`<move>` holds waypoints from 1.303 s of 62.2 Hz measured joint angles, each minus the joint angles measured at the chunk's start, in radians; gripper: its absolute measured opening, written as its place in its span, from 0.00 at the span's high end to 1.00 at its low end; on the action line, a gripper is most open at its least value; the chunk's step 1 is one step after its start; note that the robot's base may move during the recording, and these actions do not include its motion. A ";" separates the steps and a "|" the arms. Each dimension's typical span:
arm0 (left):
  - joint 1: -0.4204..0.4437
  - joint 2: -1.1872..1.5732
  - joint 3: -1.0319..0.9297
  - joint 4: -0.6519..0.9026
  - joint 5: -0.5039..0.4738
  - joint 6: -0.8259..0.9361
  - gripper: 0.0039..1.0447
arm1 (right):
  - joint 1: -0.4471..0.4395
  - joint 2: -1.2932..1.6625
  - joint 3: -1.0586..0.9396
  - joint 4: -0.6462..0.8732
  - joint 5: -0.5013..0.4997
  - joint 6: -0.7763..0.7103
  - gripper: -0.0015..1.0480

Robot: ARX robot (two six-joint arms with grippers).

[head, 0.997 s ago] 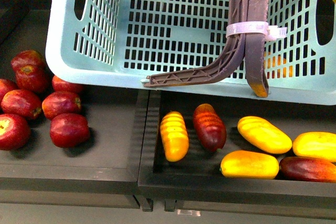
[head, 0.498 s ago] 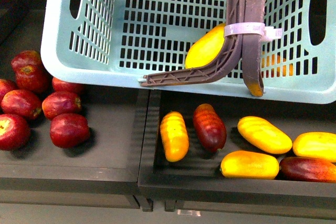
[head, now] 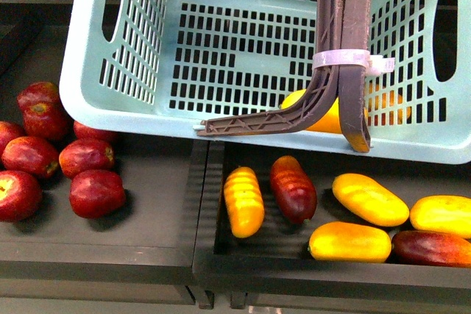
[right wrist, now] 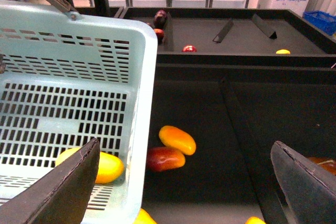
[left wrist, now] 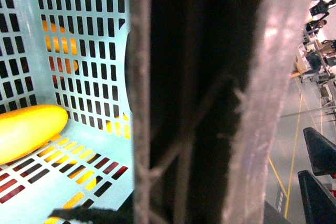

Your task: Pick mango and avocado into basket

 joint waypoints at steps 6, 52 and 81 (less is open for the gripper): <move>0.000 0.000 0.000 0.000 -0.006 0.001 0.87 | 0.001 -0.001 -0.008 0.000 0.000 -0.006 0.08; -0.013 0.000 0.000 0.000 0.014 0.000 0.87 | 0.002 -0.004 -0.009 0.000 0.006 -0.010 0.08; 0.001 0.000 0.000 0.000 -0.012 0.004 0.87 | 0.002 -0.004 -0.010 -0.001 0.000 -0.010 0.08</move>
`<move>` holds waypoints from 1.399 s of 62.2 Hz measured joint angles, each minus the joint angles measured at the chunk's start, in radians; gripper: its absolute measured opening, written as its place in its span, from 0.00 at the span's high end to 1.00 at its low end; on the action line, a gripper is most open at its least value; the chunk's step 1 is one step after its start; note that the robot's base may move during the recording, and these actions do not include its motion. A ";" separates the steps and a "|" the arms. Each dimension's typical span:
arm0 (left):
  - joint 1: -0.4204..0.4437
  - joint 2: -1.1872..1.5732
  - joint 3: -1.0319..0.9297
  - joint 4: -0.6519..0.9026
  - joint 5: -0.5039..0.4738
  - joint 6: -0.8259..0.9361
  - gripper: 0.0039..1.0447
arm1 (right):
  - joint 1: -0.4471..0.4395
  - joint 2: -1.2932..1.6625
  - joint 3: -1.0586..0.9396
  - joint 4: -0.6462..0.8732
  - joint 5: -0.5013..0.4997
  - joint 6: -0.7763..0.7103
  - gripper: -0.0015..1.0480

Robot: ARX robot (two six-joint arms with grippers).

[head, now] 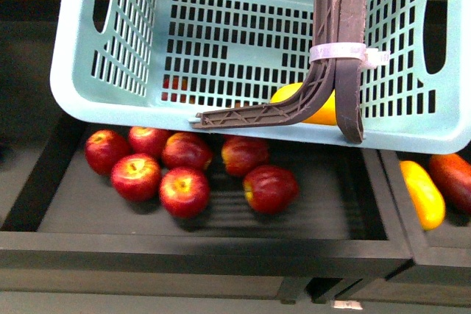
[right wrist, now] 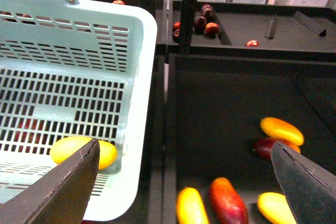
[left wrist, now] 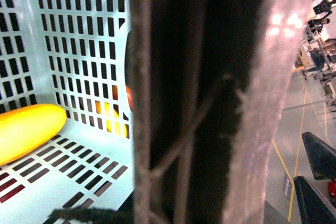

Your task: Pick mango and avocado into basket

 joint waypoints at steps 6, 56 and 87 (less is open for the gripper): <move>-0.001 0.000 0.000 0.000 0.018 -0.006 0.87 | 0.000 -0.003 0.000 0.000 0.000 -0.001 0.08; -0.002 0.000 0.000 0.000 0.012 -0.004 0.87 | 0.001 -0.002 -0.001 -0.001 0.000 -0.003 0.08; -0.001 0.000 0.000 0.000 0.012 -0.003 0.87 | 0.002 -0.002 -0.001 -0.001 0.000 -0.003 0.08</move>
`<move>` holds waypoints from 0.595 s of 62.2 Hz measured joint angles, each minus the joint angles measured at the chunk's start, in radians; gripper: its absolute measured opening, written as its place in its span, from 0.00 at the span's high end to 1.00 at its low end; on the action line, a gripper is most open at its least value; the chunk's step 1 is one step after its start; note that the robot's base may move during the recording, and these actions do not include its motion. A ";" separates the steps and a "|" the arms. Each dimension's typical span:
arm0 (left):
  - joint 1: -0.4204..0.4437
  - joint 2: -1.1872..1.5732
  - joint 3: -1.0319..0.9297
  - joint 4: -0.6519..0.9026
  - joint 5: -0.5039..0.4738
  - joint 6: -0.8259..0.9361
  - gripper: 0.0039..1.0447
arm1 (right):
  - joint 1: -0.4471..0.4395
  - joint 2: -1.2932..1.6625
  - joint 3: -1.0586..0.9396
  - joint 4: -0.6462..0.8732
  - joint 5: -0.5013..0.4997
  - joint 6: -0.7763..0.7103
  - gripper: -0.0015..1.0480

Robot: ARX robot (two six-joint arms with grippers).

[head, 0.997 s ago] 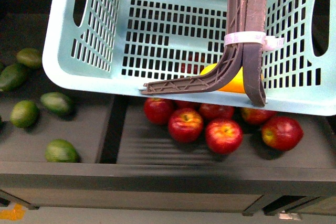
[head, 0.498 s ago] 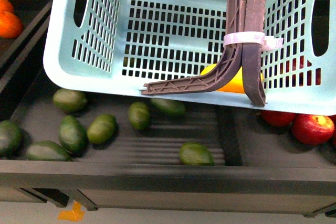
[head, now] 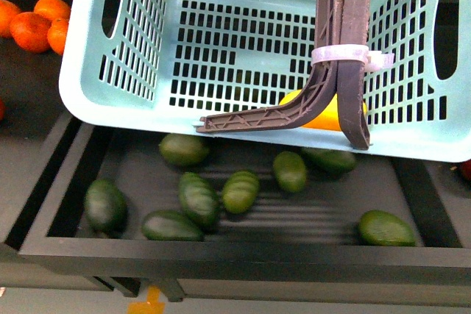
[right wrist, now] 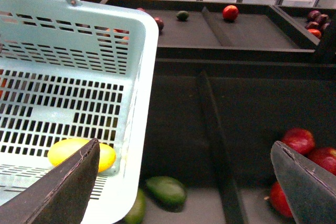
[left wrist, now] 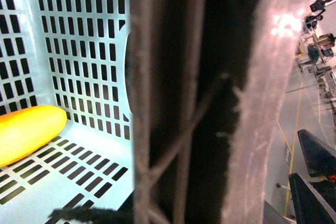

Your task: Pick mango and avocado into basket

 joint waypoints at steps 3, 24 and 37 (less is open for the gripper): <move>0.000 0.000 0.000 0.000 -0.002 -0.001 0.87 | 0.000 0.000 0.000 0.000 0.000 0.000 0.08; 0.015 0.000 0.000 0.000 -0.027 0.002 0.87 | 0.001 0.002 0.000 0.000 -0.003 -0.003 0.08; 0.005 0.000 0.000 0.000 -0.002 0.001 0.87 | -0.151 0.138 0.126 -0.301 -0.319 0.095 0.08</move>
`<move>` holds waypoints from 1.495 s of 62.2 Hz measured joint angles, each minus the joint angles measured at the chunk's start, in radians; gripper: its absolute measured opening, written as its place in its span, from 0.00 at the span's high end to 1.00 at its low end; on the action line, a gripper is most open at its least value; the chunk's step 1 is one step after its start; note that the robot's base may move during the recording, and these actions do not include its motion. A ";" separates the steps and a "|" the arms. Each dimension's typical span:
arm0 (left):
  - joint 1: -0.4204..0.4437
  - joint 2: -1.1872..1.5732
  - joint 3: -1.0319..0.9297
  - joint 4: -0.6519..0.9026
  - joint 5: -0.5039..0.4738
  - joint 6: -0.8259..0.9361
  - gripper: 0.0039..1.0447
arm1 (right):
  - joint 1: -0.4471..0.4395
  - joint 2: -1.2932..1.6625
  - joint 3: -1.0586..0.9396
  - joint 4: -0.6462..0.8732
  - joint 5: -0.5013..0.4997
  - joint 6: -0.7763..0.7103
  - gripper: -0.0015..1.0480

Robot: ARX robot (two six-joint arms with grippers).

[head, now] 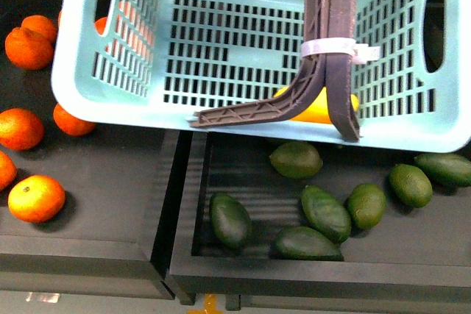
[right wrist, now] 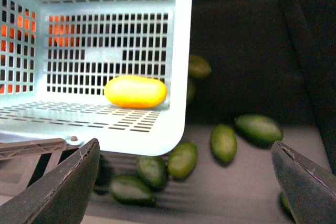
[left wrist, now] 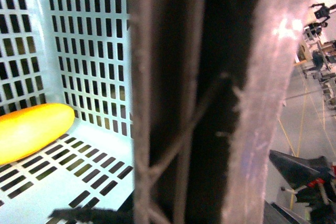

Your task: Pick mango and avocado into basket

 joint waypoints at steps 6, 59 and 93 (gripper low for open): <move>-0.008 0.000 0.000 0.000 0.011 -0.002 0.87 | -0.130 0.145 0.047 -0.015 -0.092 -0.042 0.08; -0.006 0.000 0.000 0.000 0.003 -0.002 0.87 | -0.183 1.513 0.717 0.168 0.078 -0.687 0.08; -0.006 0.000 0.000 0.000 0.002 -0.003 0.87 | -0.188 1.711 0.945 -0.027 0.045 -1.375 0.08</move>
